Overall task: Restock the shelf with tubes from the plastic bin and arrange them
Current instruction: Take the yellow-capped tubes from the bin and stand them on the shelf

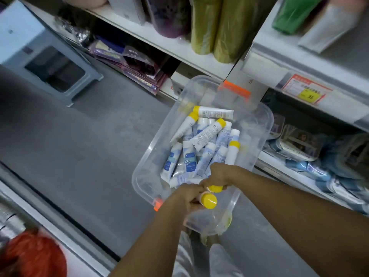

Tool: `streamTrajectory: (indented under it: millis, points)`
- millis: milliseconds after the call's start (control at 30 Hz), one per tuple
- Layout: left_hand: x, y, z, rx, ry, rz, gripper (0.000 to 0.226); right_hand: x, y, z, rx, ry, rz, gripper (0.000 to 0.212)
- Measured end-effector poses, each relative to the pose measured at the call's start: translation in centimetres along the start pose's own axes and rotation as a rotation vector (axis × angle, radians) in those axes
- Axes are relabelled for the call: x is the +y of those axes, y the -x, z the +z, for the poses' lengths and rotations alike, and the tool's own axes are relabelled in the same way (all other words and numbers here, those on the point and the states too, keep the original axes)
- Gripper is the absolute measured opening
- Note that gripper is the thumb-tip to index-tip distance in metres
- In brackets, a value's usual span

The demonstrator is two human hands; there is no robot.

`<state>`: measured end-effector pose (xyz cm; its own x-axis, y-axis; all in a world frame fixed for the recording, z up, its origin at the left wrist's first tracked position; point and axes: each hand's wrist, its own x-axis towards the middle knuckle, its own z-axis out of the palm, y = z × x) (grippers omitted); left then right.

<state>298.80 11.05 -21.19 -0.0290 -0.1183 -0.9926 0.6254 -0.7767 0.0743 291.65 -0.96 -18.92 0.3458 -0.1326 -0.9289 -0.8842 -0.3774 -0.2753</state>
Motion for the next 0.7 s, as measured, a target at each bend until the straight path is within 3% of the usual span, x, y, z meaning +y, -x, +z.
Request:
streamTrajectory:
  millis: [133,233,400,500,633,700]
  points:
    - [1.7,5.5,-1.4,-0.048,0.067,0.141,0.019,0.9,4.6,-2.7,0.015,-0.507,-0.017,0.042]
    - [3.3,10.6,-1.1,-0.078,0.11,0.286,0.021,0.6,8.6,-4.5,0.062,-0.706,-0.075,0.031]
    - [5.9,18.2,0.8,-0.129,-0.083,0.596,0.037,-0.4,15.7,-7.6,0.173,-0.743,-0.268,0.012]
    - [6.8,22.4,2.1,-0.096,-0.124,0.773,0.039,-0.8,20.1,-9.0,0.237,-0.685,-0.368,0.046]
    - [8.1,27.1,4.1,-0.102,-0.147,0.98,0.047,-1.0,25.0,-10.5,0.45,-0.66,-0.477,0.037]
    - [8.8,29.3,5.1,-0.098,-0.172,1.076,0.05,-1.0,27.5,-11.1,0.543,-0.647,-0.526,0.05]
